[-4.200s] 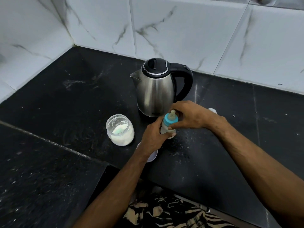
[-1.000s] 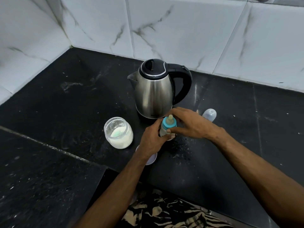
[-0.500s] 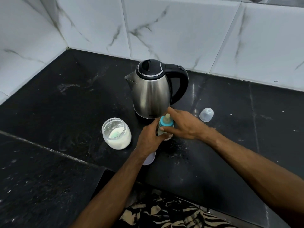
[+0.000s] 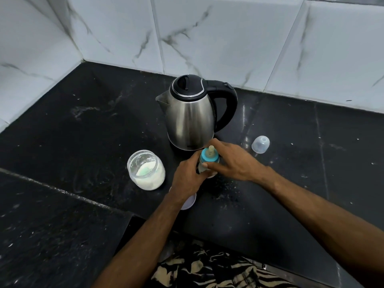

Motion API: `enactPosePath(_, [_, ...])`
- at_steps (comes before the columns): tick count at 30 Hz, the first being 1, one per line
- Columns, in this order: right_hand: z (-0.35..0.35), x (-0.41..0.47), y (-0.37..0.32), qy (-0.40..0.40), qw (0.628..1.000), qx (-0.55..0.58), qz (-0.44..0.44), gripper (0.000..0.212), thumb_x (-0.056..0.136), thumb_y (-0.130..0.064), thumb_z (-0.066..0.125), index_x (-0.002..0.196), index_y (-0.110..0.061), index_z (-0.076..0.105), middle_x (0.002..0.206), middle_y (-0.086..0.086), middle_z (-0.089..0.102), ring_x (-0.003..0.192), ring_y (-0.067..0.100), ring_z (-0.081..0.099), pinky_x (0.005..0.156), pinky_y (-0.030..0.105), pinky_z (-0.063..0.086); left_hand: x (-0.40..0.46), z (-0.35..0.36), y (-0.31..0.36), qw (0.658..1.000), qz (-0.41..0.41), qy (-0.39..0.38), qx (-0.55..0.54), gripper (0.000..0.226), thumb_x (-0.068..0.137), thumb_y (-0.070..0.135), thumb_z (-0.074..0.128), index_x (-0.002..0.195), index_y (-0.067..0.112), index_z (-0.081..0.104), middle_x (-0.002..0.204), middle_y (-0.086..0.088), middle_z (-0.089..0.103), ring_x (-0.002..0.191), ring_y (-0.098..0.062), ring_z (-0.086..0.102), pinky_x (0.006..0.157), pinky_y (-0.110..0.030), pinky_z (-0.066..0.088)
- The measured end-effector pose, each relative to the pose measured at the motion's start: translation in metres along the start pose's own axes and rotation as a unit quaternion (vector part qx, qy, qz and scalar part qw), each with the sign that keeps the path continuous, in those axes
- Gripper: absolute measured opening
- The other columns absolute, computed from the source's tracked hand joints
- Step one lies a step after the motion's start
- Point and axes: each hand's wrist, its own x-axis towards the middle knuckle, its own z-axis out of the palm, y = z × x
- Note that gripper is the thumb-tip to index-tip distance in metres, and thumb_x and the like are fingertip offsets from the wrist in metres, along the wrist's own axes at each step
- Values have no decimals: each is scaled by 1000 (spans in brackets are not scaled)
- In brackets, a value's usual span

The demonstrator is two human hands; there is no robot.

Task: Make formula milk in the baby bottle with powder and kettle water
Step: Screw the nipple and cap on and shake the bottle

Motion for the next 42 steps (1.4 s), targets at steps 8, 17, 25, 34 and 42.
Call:
enactPosePath(8, [26,-9,-15,114,989,21,93,42,88,-54,62,111,-20,49,102,-3,62,84,14,60,73,33,54,1,1,-2,1000,-6,11,28,63,79,49,71,136,37,49,122,9,70,112,-11,66,96,-42,54])
enactPosePath(17, [23,-10,-13,99,988,68,93,45,87,-48,68,118,-21,51,111,-5,60,95,9,58,82,31,53,1,3,-3,999,-9,25,33,62,82,38,76,138,27,52,124,5,69,114,-14,66,97,-43,53])
enactPosePath(25, [-28,-19,28,121,986,90,70,37,89,-32,68,124,-22,58,91,-4,58,81,7,54,69,14,43,0,4,-4,999,6,31,10,69,72,38,82,134,30,54,125,11,68,118,-8,62,101,-42,51])
enactPosePath(34, [-2,-37,82,217,932,-40,289,35,90,-21,64,124,-19,63,136,9,48,131,29,39,105,52,32,1,7,-9,999,15,37,-10,67,74,32,85,134,27,56,121,13,69,114,-3,64,101,-37,52])
enactPosePath(42, [2,-41,92,212,934,0,287,42,93,-5,58,135,-11,53,132,14,46,118,30,47,102,50,45,2,7,-12,999,12,31,-9,68,75,32,85,135,26,54,124,12,68,115,-3,63,102,-35,52])
